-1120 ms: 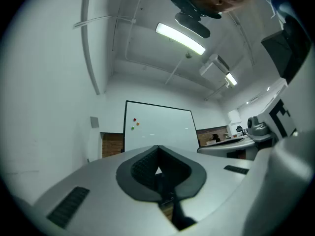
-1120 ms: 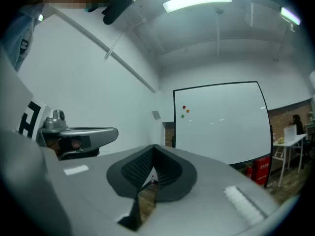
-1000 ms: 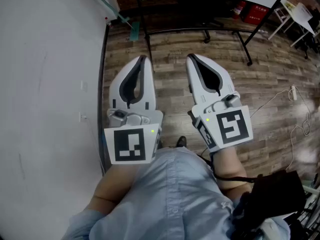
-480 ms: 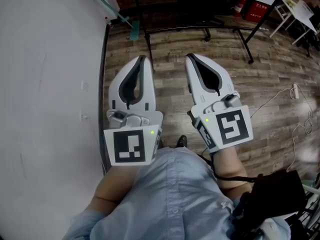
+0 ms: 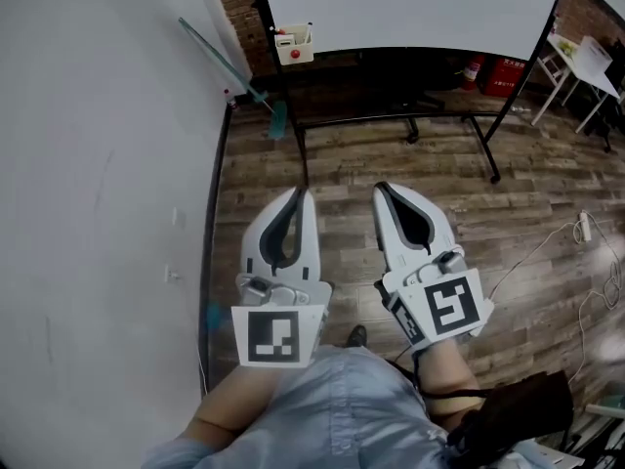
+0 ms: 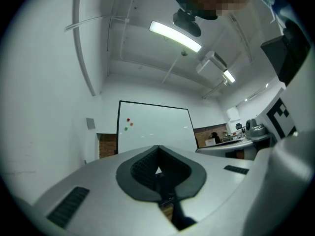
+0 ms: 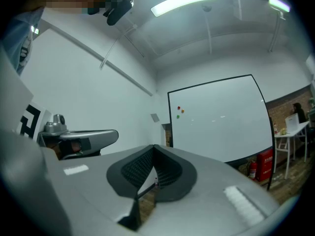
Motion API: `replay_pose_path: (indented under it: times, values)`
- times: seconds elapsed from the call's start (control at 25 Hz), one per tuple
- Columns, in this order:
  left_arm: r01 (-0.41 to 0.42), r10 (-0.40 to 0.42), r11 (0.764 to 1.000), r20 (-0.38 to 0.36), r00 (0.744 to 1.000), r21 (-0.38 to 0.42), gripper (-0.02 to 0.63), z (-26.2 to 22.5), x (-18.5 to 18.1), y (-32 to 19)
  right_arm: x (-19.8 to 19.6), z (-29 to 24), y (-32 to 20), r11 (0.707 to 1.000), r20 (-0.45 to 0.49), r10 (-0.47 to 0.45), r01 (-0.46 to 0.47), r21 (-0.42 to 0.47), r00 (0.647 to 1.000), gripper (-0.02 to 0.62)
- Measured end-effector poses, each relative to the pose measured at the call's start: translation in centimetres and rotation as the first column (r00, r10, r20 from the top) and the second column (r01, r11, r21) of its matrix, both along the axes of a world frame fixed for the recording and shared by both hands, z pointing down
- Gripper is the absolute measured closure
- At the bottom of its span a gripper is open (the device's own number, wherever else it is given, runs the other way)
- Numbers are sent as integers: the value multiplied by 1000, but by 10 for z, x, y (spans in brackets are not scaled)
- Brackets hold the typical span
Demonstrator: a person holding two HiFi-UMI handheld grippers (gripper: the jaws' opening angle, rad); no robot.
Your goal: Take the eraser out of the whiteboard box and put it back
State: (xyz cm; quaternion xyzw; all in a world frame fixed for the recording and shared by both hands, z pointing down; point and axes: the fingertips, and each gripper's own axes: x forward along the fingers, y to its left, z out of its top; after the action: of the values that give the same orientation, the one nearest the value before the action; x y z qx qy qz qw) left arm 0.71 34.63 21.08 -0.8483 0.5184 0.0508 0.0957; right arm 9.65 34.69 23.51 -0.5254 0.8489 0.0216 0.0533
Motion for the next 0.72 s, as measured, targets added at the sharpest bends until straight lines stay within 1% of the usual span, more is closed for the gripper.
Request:
replay_pose_path:
  times: [0.16,0.28,0.44,0.72]
  values:
    - [5,-4,1000,34,999,-18,601,6,10,1,12,4,-4,1000,22,-8,8,-10,1000,594]
    - [15,-14,1000,40,999,-25,601,7,10,-10,11,3,-14,1000,23,-22,22,-14,999,594]
    - [28,-27,998,24,999,-49,601,14,5,-31,8,6,-35,999,17,-31,31,-22,999,594]
    - [29,-29,999,-10,1000,-35,601,16,-17,-93,-13,11,-93,999,1,-36,36,-30,999,594]
